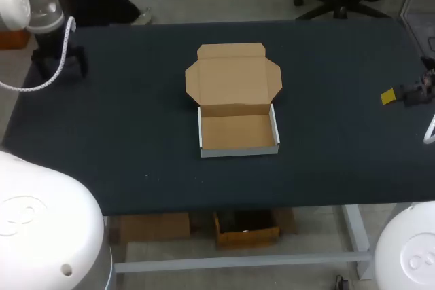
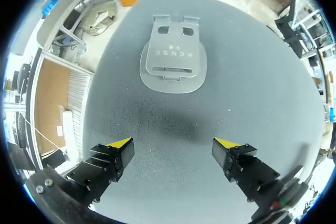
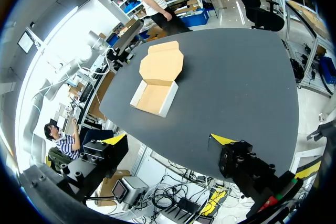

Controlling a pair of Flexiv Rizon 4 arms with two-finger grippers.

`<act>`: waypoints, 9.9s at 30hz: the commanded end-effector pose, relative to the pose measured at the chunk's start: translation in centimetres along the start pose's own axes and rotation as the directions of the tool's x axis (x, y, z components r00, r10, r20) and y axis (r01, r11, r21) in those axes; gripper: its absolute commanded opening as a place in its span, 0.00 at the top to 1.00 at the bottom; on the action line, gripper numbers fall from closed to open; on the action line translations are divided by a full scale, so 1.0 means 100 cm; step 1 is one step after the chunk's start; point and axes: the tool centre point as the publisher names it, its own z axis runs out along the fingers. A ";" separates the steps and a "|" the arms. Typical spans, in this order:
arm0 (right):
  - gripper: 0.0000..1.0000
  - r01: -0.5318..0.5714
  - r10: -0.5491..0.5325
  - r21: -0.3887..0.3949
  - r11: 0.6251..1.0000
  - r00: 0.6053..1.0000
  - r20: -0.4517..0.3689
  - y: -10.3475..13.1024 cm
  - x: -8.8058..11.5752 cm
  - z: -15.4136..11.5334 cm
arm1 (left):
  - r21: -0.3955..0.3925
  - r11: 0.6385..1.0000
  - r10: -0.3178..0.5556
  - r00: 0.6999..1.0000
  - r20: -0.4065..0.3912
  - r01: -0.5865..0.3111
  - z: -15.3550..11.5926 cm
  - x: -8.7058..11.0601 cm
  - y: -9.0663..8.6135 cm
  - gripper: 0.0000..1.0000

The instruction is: Assemble the packaging by folding the flat box into shape, placing the metal phone stand inside, and closing the box properly

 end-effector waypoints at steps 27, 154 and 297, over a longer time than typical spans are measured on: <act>0.00 0.000 0.000 0.002 1.000 1.000 -0.003 0.000 0.000 -0.002 | 0.020 0.990 0.142 0.990 -0.006 -0.142 0.006 -0.013 -0.018 0.00; 0.00 0.000 0.000 0.002 1.000 1.000 -0.003 0.000 0.000 -0.002 | -0.013 0.978 0.208 0.978 -0.012 -0.208 0.020 0.000 -0.094 0.02; 0.00 0.575 -0.570 0.057 0.816 0.817 -0.085 0.009 0.003 0.012 | 0.032 0.954 0.300 0.953 -0.045 -0.299 -0.065 0.055 0.049 1.00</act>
